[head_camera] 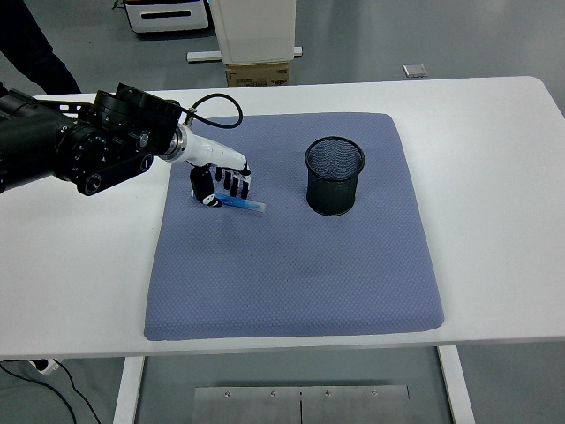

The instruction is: Left hand places marker in pen holder

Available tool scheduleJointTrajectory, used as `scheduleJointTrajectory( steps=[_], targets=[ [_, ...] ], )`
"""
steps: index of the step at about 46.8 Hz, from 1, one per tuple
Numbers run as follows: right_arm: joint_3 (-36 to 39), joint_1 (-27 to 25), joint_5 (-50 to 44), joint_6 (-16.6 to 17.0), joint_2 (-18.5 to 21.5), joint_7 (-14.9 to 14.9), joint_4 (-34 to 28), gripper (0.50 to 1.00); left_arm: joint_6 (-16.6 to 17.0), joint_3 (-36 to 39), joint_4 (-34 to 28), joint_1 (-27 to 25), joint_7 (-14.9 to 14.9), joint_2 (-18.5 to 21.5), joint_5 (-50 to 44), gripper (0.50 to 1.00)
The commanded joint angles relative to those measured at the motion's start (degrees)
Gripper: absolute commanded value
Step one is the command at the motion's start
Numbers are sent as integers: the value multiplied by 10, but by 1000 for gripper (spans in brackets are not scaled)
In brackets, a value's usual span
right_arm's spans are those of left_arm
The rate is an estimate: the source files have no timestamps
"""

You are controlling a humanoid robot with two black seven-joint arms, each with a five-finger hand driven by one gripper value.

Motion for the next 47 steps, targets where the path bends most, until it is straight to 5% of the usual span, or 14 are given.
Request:
scheduleJointTrajectory(
  steps=[1,47],
  targets=[
    [0,0,0,0,0,0,0,1000,0,0,0,1,0,0,0,643],
    [0,0,0,0,0,0,0,1000,-1,0,-10,2,-1,-2,1,517]
  ],
)
